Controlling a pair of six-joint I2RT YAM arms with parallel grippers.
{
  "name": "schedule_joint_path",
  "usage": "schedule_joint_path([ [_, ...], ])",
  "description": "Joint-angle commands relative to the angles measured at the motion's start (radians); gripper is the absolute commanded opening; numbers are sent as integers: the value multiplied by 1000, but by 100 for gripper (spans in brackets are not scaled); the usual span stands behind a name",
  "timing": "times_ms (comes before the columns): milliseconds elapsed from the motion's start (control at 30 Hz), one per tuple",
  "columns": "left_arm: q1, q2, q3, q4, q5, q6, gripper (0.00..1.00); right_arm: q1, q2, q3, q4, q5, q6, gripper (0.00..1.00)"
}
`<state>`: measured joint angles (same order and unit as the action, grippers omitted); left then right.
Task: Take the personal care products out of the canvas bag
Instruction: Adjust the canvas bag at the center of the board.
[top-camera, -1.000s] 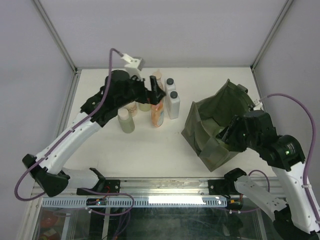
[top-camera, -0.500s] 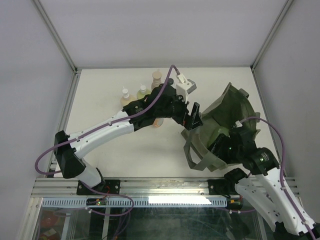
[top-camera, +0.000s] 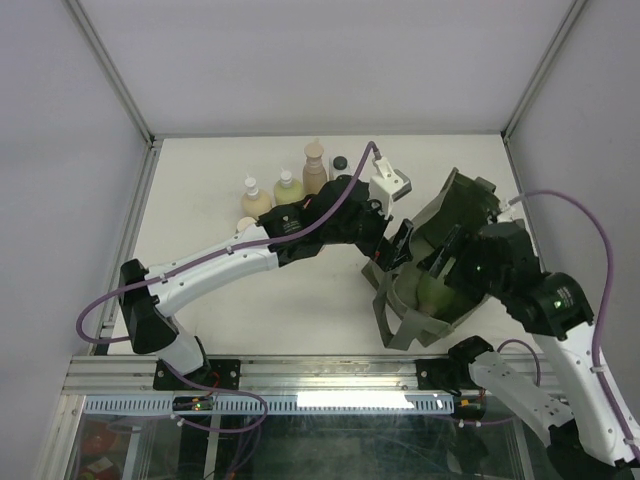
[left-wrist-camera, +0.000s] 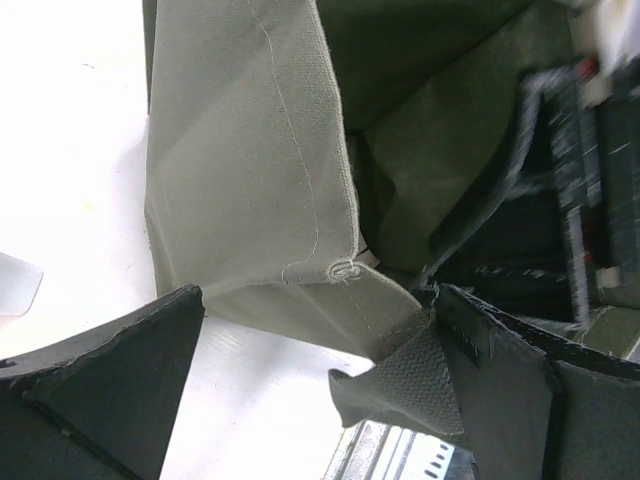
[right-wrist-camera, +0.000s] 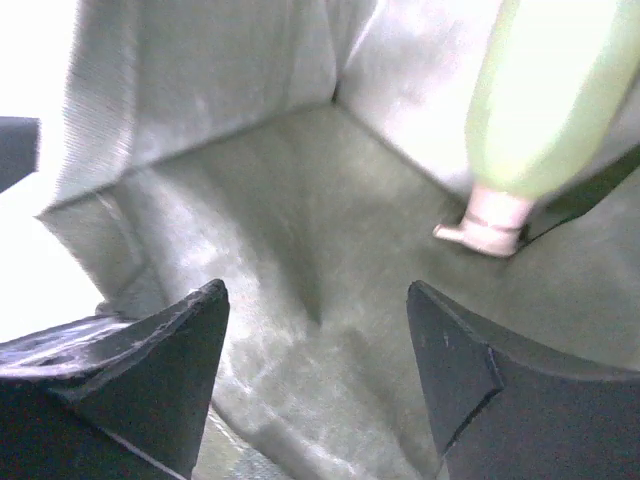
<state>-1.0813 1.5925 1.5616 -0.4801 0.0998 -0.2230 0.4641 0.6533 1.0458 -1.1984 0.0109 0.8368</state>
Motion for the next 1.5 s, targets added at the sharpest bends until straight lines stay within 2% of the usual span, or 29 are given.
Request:
schedule_joint_path([
  [0,-10,23,96,-60,-76,29,99,0,167,243,-134,317,-117,78],
  [133,-11,24,75,-56,-64,26,97,-3,310,335,-221,462,-127,89],
  [300,-14,16,36,-40,-60,38,97,-11,327,309,-146,453,-153,90],
  [467,-20,5,-29,-15,-68,67,97,-13,180,157,35,287,-301,90],
  [633,-45,-6,-143,33,-88,113,97,-13,23,65,76,236,-366,91],
  [733,-67,11,-172,37,-106,140,97,-13,-89,-6,93,186,-314,92],
  [867,-79,33,-194,36,-137,142,98,-11,-270,-118,135,23,-227,88],
  [1033,-84,47,-220,37,-176,139,99,-12,-391,-160,-21,-38,-131,85],
  [1133,-85,50,-229,37,-208,145,99,-10,-400,-184,-47,-139,-142,78],
  [1267,-80,51,-161,1,-230,170,99,-9,-374,-177,-51,-130,-215,77],
  [1467,-23,80,166,-144,-132,85,99,-11,-327,-188,46,-177,-250,76],
])
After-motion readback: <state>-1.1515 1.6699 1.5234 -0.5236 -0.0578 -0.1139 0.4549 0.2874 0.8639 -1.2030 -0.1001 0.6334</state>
